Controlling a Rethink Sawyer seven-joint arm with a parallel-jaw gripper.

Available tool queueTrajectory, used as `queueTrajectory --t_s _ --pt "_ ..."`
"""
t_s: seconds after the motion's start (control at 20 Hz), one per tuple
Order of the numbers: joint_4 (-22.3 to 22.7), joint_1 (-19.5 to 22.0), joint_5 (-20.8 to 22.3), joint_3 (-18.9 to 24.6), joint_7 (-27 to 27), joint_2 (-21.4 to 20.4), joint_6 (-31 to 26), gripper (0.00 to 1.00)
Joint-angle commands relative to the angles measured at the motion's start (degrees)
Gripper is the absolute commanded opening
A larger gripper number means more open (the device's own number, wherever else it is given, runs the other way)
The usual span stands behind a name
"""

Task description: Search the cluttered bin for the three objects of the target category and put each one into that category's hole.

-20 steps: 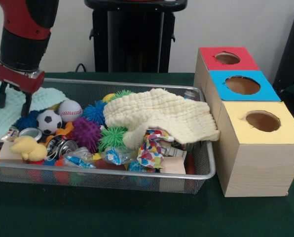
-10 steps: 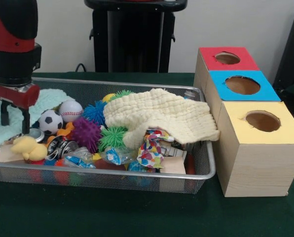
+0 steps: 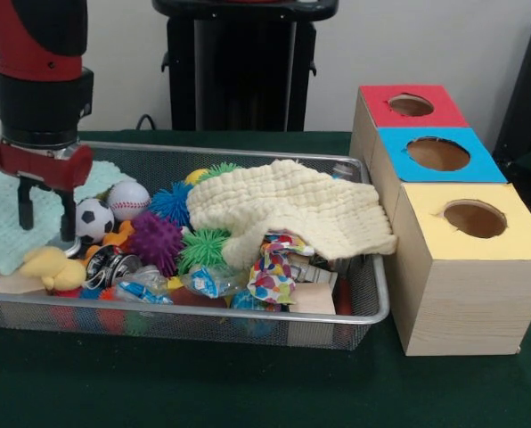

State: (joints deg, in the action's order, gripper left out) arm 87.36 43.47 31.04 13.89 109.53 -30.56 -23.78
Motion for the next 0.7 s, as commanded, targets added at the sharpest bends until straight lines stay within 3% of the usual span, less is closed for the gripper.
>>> queueTrajectory --t_s 0.05,0.3,0.7 --pt "-2.72 -2.37 0.29 6.1 -8.38 1.25 -8.04 1.0" --pt "-4.48 -1.83 0.06 7.99 -9.18 3.24 -8.04 1.0" --pt "-4.07 -4.53 -1.41 8.51 -6.99 -0.61 -10.86 1.0"
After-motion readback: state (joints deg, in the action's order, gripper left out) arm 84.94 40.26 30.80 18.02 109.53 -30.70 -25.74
